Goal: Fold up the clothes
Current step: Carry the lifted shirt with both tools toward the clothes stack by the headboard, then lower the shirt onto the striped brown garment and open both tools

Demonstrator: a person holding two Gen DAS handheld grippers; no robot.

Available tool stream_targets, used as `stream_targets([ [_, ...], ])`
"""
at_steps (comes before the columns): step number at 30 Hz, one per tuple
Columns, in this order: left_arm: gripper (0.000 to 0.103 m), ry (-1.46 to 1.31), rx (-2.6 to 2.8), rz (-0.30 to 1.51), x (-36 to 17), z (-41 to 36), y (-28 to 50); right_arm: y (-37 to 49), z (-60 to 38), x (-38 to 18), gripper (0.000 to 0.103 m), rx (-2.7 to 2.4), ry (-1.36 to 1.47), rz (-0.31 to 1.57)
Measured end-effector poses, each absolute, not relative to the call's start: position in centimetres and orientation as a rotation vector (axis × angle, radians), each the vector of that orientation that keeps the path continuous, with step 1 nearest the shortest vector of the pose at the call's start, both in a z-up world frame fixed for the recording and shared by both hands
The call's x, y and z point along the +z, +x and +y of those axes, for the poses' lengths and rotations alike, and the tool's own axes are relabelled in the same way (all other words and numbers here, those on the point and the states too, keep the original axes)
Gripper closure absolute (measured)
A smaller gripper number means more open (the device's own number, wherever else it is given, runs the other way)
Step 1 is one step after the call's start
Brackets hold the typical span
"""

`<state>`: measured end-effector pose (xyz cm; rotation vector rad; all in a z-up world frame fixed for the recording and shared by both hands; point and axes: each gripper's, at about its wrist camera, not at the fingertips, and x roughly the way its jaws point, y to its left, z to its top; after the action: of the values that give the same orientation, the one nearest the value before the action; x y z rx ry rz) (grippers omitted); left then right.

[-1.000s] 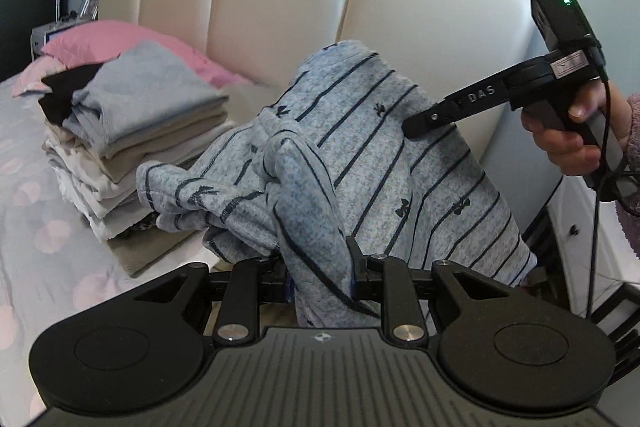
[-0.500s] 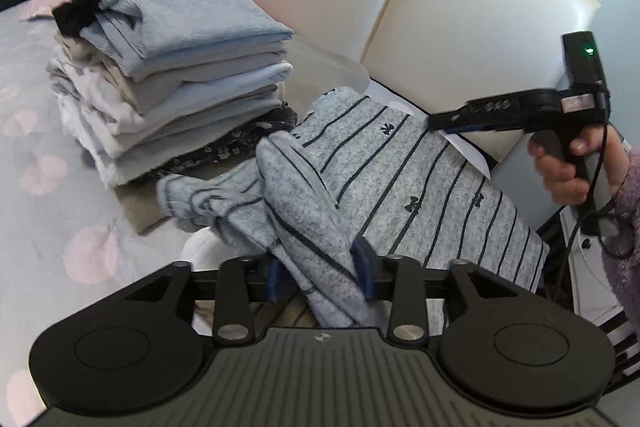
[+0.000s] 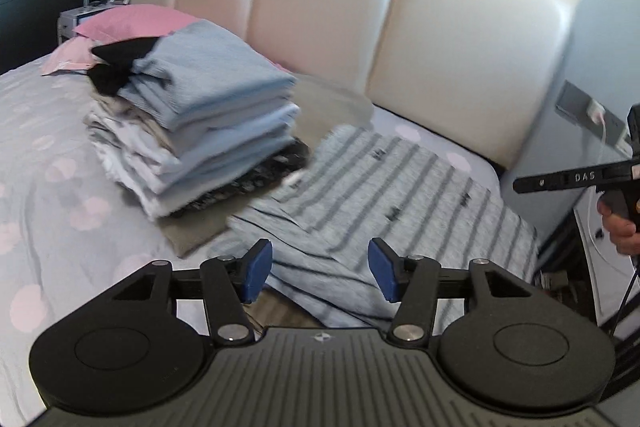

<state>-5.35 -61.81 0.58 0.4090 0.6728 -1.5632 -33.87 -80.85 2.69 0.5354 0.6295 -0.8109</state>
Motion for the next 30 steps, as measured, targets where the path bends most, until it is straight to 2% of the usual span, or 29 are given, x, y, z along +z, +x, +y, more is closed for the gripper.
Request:
stream_targets([
  [5,0.052,0.440,-1.564,0.715,-1.2,-61.8,-6.6,-38.7,-79.9,-1.8,0.032,-0.843,0.757,0.514],
  [9,0.052,0.417,-1.560,0.769,-2.1,-62.2,-6.8,-40.2,-79.9,-4.9,0.030,-0.782,0.984,0.360],
  [10,0.052,0.417,-1.556,0.772,-2.2,-62.3,-7.0,-40.1,-80.0,-5.3,0.034,-0.772,1.022,0.332],
  [11,0.052,0.421,-1.551,0.771,-2.2,-62.4,-7.1,-39.9,-80.0,-5.8,0.057,-0.762,1.060,0.303],
  [12,0.052,0.425,-1.547,0.769,-2.2,-62.4,-7.2,-39.8,-80.1,-6.3,0.069,-0.751,1.097,0.274],
  [14,0.052,0.427,-1.544,0.764,-2.0,-62.4,-7.1,-39.5,-79.9,-5.9,0.085,-0.748,1.099,0.248],
  [17,0.052,0.417,-1.541,0.761,-1.5,-62.5,-6.7,-39.3,-79.4,-3.3,0.089,-0.740,1.036,0.229],
  [21,0.052,0.400,-1.540,0.754,-0.9,-62.9,-6.5,-39.3,-79.8,1.0,0.091,-0.756,0.962,0.216],
  [24,0.052,0.390,-1.543,0.747,-0.7,-63.5,-6.5,-39.0,-81.3,2.2,0.091,-0.838,0.957,0.256],
  [28,0.052,0.408,-1.534,0.738,-1.0,-64.2,-6.7,-37.9,-82.9,-0.8,0.091,-0.922,1.001,0.412],
  [30,0.053,0.438,-1.523,0.731,-1.3,-64.5,-6.8,-38.0,-82.9,-2.6,0.090,-0.960,1.005,0.428],
])
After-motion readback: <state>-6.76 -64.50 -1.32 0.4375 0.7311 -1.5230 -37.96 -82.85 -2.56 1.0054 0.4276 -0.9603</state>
